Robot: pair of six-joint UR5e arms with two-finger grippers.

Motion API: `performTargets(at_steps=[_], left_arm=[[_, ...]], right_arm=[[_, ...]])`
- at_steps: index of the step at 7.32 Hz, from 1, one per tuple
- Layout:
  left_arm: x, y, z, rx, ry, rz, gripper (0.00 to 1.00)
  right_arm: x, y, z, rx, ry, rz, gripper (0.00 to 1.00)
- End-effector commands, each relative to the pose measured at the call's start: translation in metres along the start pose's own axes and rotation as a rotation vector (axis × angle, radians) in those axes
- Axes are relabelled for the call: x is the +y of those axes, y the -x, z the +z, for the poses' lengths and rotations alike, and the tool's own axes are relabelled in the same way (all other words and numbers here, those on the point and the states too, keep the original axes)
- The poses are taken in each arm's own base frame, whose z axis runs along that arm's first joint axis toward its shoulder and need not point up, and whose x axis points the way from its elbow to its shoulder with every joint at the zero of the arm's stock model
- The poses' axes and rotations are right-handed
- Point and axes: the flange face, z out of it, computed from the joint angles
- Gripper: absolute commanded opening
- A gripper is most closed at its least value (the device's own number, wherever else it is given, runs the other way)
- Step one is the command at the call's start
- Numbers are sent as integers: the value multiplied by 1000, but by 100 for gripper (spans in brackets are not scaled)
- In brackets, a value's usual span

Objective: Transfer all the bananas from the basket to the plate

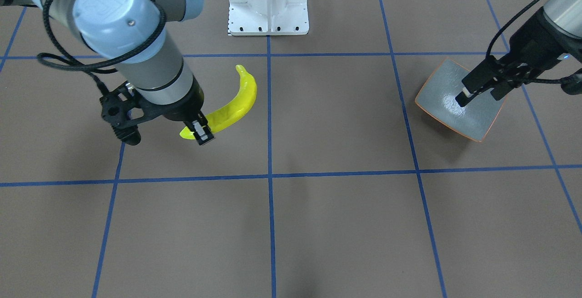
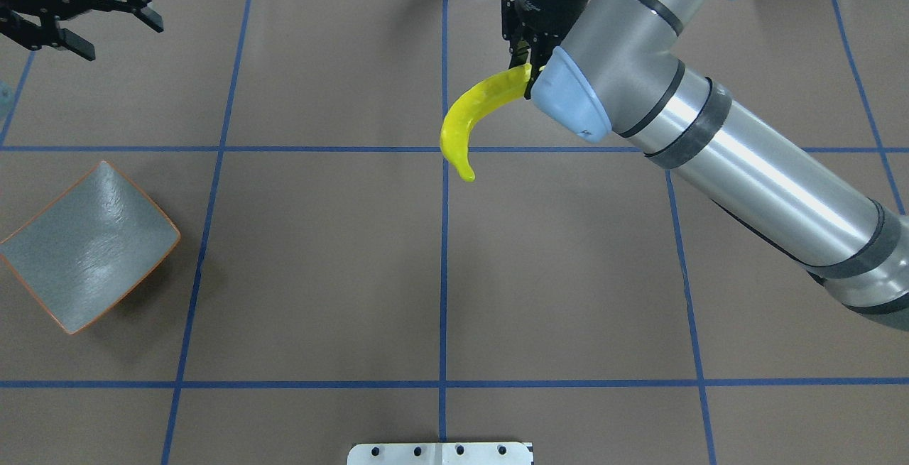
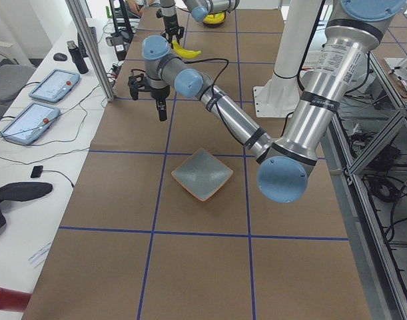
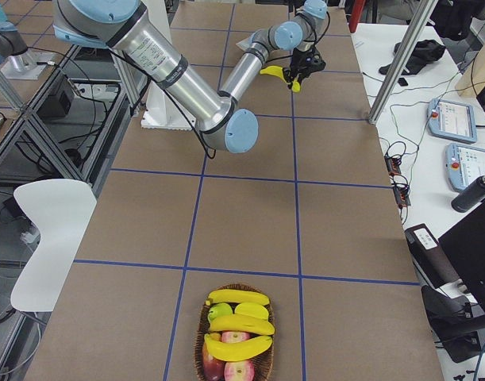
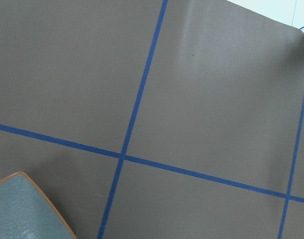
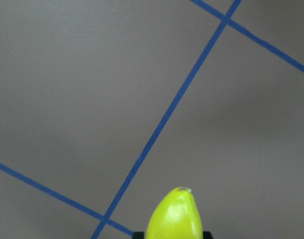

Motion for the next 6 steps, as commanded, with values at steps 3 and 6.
performTargets(at_steps=[3,6], left_arm=[[34,-63,-3,33,-53,37,99],[72,-82,-3,68,-28,120,98]], right_arm=[[113,29,-3,9,0,147,0],[143,19,-7,5,25,102,0]])
